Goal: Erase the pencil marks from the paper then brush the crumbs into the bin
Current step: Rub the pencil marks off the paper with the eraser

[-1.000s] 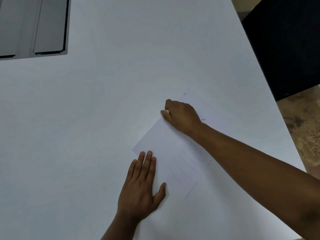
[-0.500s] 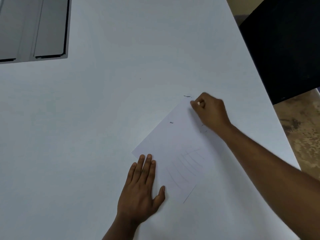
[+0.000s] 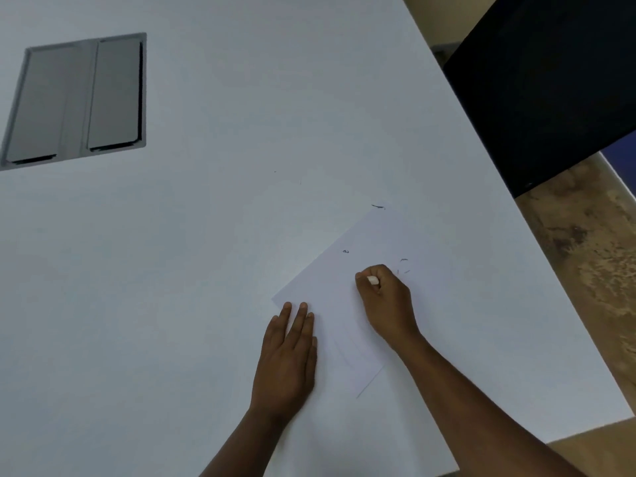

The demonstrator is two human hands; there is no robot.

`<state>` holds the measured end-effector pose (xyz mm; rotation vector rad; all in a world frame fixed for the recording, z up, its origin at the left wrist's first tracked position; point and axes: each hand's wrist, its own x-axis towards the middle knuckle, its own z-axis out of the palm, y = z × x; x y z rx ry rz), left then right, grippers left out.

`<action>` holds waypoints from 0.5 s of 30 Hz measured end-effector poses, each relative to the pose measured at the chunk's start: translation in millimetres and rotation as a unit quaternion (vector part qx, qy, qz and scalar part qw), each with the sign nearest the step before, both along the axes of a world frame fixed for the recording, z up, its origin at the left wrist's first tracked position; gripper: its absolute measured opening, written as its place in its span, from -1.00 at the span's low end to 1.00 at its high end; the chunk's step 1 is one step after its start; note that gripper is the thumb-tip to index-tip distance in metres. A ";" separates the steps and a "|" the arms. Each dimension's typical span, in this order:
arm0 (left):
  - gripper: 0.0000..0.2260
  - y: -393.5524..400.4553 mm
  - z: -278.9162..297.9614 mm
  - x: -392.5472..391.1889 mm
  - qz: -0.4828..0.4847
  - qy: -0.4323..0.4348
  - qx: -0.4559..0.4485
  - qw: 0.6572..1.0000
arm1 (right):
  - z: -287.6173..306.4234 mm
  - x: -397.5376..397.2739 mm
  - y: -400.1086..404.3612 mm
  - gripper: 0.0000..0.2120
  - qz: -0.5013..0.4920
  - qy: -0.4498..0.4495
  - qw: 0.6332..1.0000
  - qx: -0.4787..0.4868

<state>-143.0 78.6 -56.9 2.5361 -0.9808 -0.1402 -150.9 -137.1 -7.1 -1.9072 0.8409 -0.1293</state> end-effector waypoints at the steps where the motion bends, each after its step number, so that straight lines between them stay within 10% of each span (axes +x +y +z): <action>1: -0.58 -2.7 3.7 3.7 0.005 -0.003 -0.014 1.000 | -1.2 -2.2 2.5 -0.80 0.014 -0.001 1.000 -0.028; 8: -0.68 -30.8 15.8 59.8 -0.062 -0.038 -0.050 0.996 | 3.2 12.0 -18.9 -0.73 0.143 -0.016 0.987 -0.068; 15: -0.63 -53.9 3.9 87.1 -0.188 -0.077 -0.028 0.979 | 17.2 15.3 -45.0 -0.85 0.063 -0.004 0.997 0.038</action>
